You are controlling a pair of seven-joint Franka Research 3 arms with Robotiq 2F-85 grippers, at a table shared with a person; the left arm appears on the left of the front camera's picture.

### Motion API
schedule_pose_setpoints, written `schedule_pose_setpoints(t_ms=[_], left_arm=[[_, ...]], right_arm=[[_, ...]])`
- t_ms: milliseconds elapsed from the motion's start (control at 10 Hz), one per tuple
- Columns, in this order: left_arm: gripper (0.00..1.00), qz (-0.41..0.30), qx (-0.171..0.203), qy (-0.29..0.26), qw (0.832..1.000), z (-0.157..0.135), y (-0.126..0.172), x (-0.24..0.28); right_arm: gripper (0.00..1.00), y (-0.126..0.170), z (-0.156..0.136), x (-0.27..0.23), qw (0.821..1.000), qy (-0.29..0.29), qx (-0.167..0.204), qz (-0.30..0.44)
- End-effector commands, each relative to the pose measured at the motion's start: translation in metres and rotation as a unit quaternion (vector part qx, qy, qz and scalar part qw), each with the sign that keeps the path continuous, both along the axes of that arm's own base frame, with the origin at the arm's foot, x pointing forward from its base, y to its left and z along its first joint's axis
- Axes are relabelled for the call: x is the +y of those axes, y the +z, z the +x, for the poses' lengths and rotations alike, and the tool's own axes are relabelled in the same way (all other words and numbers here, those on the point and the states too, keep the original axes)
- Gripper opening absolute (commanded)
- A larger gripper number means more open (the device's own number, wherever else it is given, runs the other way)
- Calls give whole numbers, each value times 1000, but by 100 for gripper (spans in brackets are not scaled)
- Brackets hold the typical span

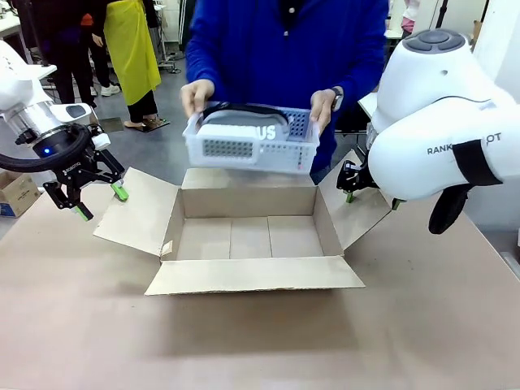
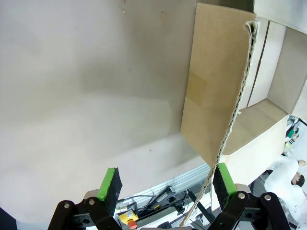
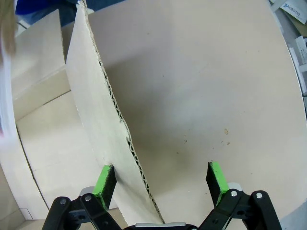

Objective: Pack the gift set into the box.
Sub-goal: Lift both hands away from the flaps of the Package Box.

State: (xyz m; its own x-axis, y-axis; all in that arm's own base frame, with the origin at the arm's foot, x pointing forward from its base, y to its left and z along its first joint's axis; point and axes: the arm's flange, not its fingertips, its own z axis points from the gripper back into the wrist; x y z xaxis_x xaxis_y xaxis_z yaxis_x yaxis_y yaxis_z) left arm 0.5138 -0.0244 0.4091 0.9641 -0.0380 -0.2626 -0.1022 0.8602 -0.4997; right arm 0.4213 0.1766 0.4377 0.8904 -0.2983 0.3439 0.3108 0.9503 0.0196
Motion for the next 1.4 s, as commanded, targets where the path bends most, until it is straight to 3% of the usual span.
schedule_pose_setpoints(t_ms=[0,1300], left_arm=[[100,8,-1,4,1000,-1,1,-1],[100,8,-1,4,1000,-1,1,-1]], right_arm=[[100,3,1,1,1000,-9,0,-3],[100,3,1,1,1000,-9,0,-3]])
